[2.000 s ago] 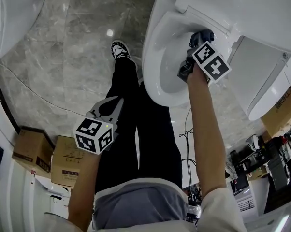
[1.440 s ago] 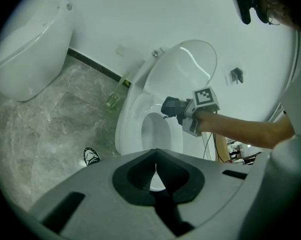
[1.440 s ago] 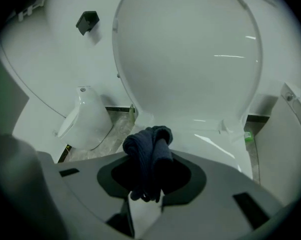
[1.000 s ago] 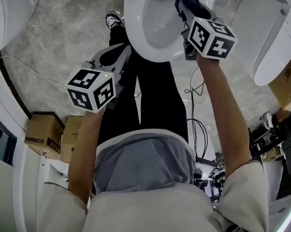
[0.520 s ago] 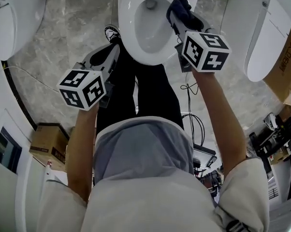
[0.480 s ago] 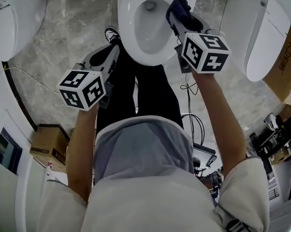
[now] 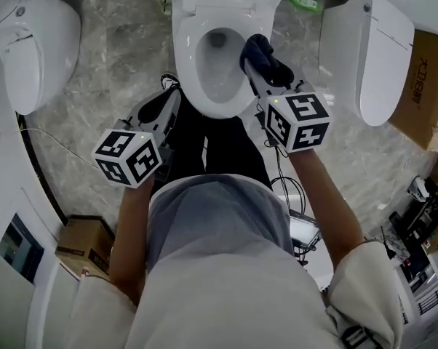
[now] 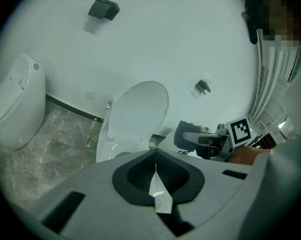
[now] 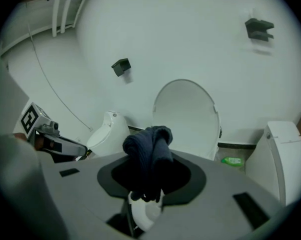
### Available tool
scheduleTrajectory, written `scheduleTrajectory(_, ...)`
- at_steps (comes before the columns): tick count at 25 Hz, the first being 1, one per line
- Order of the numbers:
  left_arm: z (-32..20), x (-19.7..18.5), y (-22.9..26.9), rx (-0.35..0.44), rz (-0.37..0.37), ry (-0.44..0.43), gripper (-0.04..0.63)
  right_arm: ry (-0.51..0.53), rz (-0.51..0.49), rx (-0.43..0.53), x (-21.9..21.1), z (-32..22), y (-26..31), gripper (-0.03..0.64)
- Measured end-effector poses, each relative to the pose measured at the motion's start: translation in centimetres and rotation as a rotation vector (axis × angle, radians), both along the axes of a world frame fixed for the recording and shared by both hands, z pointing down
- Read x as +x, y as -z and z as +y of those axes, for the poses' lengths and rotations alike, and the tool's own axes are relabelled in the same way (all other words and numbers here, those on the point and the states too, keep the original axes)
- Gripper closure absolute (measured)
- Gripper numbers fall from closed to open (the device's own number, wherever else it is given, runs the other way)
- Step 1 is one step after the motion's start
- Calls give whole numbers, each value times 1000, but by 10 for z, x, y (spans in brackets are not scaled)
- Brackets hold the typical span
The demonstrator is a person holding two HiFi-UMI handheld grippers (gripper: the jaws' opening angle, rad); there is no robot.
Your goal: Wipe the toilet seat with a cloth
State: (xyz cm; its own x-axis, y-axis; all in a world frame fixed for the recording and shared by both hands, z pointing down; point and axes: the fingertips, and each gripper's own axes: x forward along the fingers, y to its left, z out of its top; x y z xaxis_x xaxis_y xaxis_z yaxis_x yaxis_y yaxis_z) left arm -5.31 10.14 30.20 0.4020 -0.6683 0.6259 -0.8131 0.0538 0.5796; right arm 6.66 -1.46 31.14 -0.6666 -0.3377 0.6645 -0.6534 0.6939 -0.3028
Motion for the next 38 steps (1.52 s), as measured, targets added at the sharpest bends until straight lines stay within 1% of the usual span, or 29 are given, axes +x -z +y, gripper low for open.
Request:
scheduleTrajectory(4, -1, 10, 25, 44, -14, -2, 584, 46, -14, 41, 7, 18, 30, 511)
scheduleTrajectory(8, 2, 22, 49, 87, -77, -1, 584, 56, -31, 59, 24, 38, 58, 511)
scheduleTrajectory(13, -3, 28, 94, 195, -148, -4, 584, 69, -65, 115, 33, 53, 95, 511)
scheduleTrajectory(17, -6, 35, 131, 287, -175, -25, 584, 59, -87, 156, 41, 61, 123, 511)
scheduleTrajectory(21, -5, 46, 157, 355, -234, -14, 586, 48, -124, 211, 55, 70, 153, 511)
scheduleTrajectory(26, -10, 63, 189, 439, -296, -34, 586, 27, -174, 277, 75, 76, 196, 511)
scheduleTrajectory(30, -14, 70, 216, 495, -313, -16, 586, 20, -187, 323, 90, 75, 219, 511)
scheduleTrajectory(34, -11, 80, 238, 551, -323, -25, 586, 35, -189, 336, 102, 76, 230, 515)
scheduleTrajectory(38, -7, 85, 247, 568, -327, -37, 586, 63, -205, 343, 108, 78, 241, 515)
